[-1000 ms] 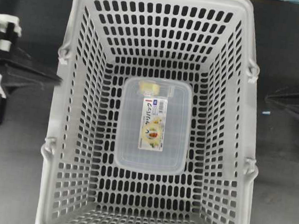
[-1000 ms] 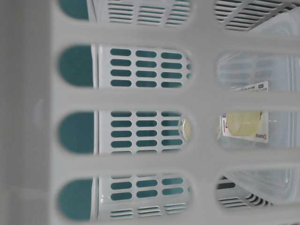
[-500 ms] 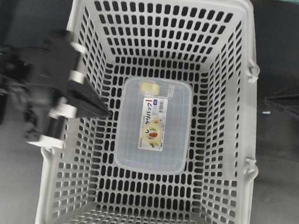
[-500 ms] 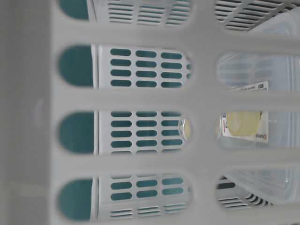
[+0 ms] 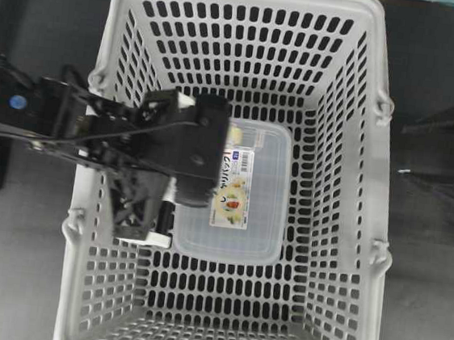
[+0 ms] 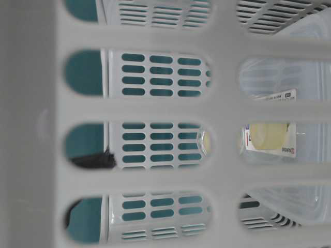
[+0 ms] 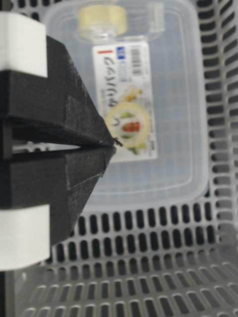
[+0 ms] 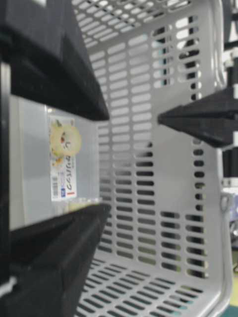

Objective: Pick up the cellophane tape from the shopping basket with the left arm.

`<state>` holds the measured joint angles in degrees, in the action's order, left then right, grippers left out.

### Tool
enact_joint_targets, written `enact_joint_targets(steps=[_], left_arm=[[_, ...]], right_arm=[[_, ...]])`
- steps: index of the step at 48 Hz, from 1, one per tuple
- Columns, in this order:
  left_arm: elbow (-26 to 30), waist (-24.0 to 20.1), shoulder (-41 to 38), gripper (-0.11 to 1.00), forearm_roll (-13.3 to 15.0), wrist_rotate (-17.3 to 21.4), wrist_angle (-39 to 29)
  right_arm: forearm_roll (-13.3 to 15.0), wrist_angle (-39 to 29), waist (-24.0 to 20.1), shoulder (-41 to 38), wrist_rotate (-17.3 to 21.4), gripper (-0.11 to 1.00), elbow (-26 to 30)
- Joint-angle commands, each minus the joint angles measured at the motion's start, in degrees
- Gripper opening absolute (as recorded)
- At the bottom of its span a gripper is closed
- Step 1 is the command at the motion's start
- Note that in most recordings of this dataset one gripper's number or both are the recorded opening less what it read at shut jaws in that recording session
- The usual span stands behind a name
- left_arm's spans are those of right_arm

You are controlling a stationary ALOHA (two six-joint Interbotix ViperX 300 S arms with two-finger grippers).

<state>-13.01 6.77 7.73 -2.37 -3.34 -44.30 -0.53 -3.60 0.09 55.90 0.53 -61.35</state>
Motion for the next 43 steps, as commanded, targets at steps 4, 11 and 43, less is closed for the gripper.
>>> enact_joint_targets(steps=[4,11,43], left_arm=[[3.43,0.09,-2.72,0.16,-0.18,-0.18,0.0],[5.62,0.18,-7.73,0.59,-0.26,-0.88,-1.85],[8.09,-2.72,-17.14,0.91,-0.18,-0.44,-5.36]], right_arm=[[-0.18,0.62,0.09,-0.26,0.18,0.74,1.41],[-0.18,0.97,0.09,-0.26,0.18,0.73,1.41],[-0.18,2.29,0.09,-0.26,0.18,0.72,0.97]])
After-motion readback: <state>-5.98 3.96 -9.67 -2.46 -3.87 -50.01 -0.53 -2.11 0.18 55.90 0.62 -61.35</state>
